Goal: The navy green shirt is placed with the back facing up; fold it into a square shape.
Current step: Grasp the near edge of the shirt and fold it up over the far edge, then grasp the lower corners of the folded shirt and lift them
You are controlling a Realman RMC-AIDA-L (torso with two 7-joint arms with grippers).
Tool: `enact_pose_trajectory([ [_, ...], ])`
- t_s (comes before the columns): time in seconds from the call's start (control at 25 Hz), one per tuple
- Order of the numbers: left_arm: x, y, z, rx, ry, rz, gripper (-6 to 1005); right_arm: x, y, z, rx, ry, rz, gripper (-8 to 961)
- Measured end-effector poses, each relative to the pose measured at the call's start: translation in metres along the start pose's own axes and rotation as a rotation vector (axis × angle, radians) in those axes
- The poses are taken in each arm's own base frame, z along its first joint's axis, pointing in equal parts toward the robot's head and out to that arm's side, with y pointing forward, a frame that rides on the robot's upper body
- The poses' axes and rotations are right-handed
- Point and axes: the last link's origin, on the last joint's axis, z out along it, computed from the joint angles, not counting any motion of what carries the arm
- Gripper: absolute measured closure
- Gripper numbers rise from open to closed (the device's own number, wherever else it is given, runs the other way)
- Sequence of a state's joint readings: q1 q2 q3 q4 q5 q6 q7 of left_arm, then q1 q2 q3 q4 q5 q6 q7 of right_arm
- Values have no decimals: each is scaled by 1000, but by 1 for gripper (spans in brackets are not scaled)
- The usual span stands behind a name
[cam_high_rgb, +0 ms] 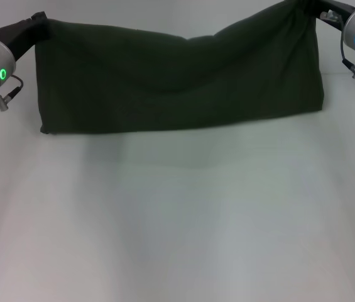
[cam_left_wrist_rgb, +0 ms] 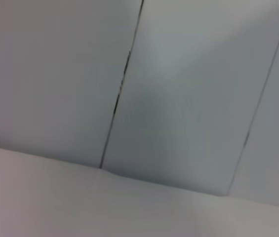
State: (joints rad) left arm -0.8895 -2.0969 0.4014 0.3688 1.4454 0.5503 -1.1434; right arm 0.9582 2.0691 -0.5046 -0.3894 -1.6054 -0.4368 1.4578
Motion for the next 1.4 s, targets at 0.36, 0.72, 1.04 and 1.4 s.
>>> enact_pose_trajectory([
  [0.36, -7, 6, 0, 32, 46, 19, 975, -4, 8, 5, 9, -31, -47, 778],
  [0.72, -10, 9, 1, 29, 39, -1, 961, -9, 0, 4, 34, -53, -3, 748],
  [1.04, -11, 2, 1, 73, 38, -63, 766, -19, -4, 8, 76, -47, -27, 721],
  [1.4, -18, -2, -4, 45, 3, -70, 615, -26, -17, 2, 56, -67, -19, 339],
])
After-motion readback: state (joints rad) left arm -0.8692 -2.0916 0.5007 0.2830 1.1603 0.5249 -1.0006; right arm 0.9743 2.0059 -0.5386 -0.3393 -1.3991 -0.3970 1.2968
